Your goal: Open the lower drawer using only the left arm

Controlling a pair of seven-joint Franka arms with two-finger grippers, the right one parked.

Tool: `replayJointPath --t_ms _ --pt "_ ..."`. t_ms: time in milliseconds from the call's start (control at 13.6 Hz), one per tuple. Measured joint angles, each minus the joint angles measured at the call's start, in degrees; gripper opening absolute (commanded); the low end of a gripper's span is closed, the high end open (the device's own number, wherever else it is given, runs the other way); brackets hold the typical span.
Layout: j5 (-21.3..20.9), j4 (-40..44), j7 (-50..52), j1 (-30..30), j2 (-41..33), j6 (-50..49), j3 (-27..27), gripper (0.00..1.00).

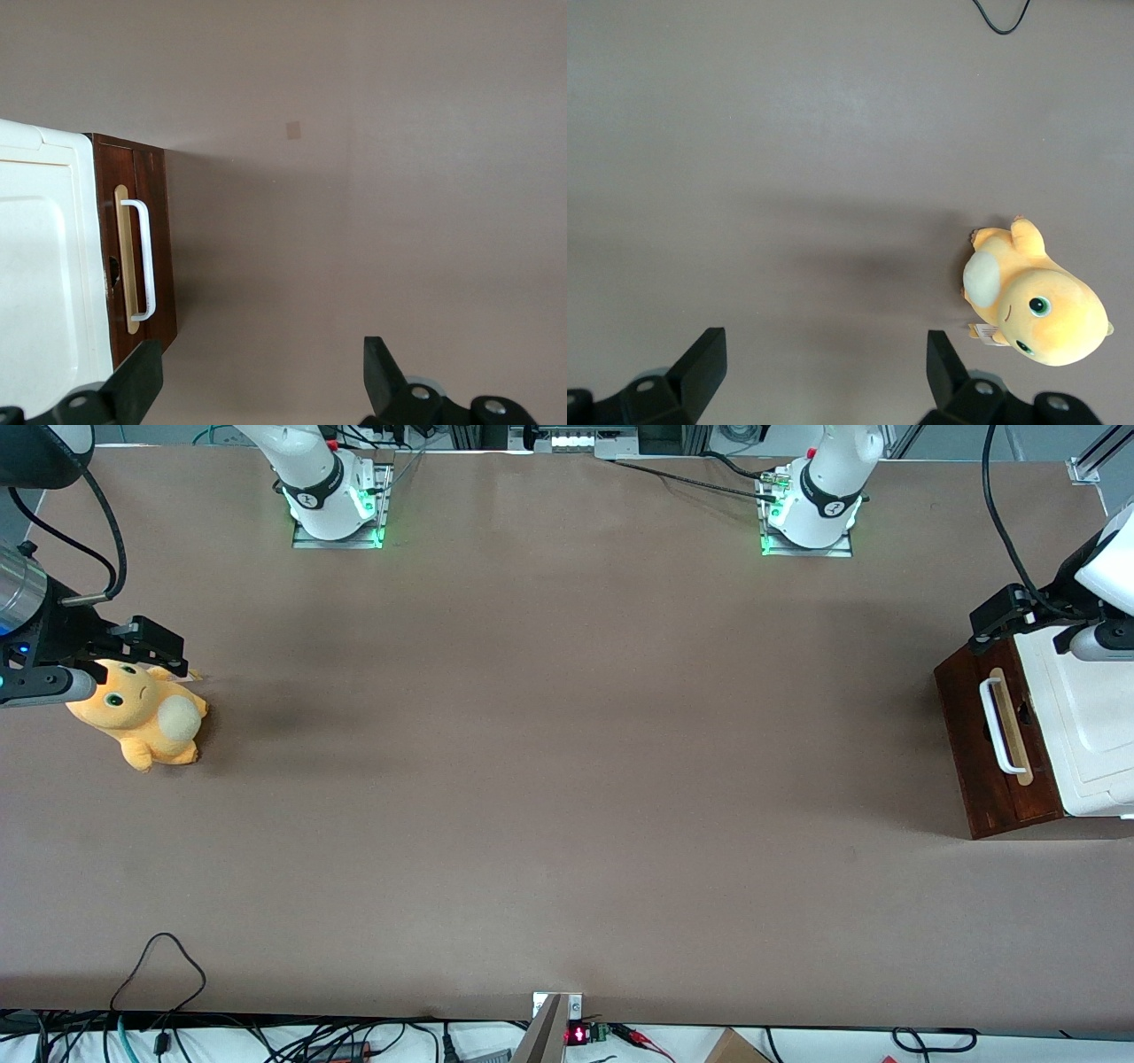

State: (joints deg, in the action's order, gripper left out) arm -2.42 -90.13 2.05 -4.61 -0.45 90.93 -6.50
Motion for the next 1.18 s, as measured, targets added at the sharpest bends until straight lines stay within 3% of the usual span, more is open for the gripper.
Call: replayJointPath --t_ms 956,1029,1176 --pt "-0.11 -1.38 -1.29 -0.23 0.0 -1.23 0.28 0.97" --pt "-1.51 -1.53 -1.32 -0.23 0.11 -0.83 0.02 0.94" --pt "-10.46 -3.04 0.03 -0.27 0.54 -0.61 -2.39 0.93"
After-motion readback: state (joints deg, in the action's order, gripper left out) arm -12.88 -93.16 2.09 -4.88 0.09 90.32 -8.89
